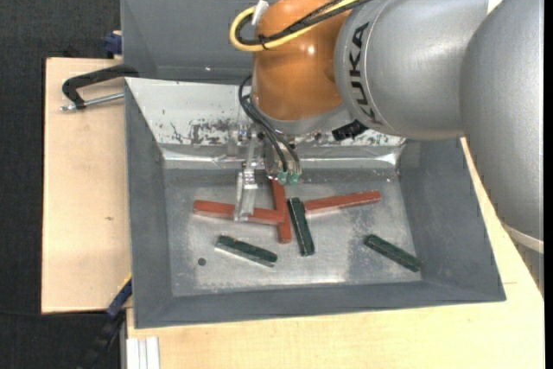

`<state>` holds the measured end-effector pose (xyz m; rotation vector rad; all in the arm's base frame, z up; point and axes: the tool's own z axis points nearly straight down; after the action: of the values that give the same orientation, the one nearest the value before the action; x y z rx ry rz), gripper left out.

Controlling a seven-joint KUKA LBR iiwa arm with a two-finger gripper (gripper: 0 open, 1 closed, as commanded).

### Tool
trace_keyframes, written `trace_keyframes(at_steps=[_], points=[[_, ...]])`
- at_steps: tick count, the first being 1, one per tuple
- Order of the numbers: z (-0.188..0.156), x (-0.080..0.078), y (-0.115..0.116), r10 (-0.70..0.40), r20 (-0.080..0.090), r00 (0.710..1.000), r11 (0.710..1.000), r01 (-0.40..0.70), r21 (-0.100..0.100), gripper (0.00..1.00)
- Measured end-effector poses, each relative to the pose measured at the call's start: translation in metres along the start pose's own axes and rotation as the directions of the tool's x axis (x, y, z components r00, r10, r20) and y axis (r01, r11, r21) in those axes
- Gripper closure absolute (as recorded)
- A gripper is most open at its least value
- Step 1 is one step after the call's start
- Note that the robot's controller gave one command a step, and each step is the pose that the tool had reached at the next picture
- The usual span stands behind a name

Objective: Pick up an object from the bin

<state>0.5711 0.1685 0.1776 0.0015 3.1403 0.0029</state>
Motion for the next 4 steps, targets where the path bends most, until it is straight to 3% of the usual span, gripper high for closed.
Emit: trace_keyframes(at_steps=[1, 2, 3, 4], points=[[0.0, 0.0, 0.0, 0.0, 0.0, 1.0, 1.0, 0.0, 0.0, 0.0], [0.052, -0.006, -0.005, -0.039, 0.006, 0.999, 0.999, 0.039, -0.001, 0.0], [0.107, 0.066, -0.006, 0.213, -0.002, 0.977, 0.977, -0.213, 0.001, 1.0], [0.107, 0.066, -0.006, 0.213, -0.002, 0.977, 0.977, -0.213, 0.001, 1.0]])
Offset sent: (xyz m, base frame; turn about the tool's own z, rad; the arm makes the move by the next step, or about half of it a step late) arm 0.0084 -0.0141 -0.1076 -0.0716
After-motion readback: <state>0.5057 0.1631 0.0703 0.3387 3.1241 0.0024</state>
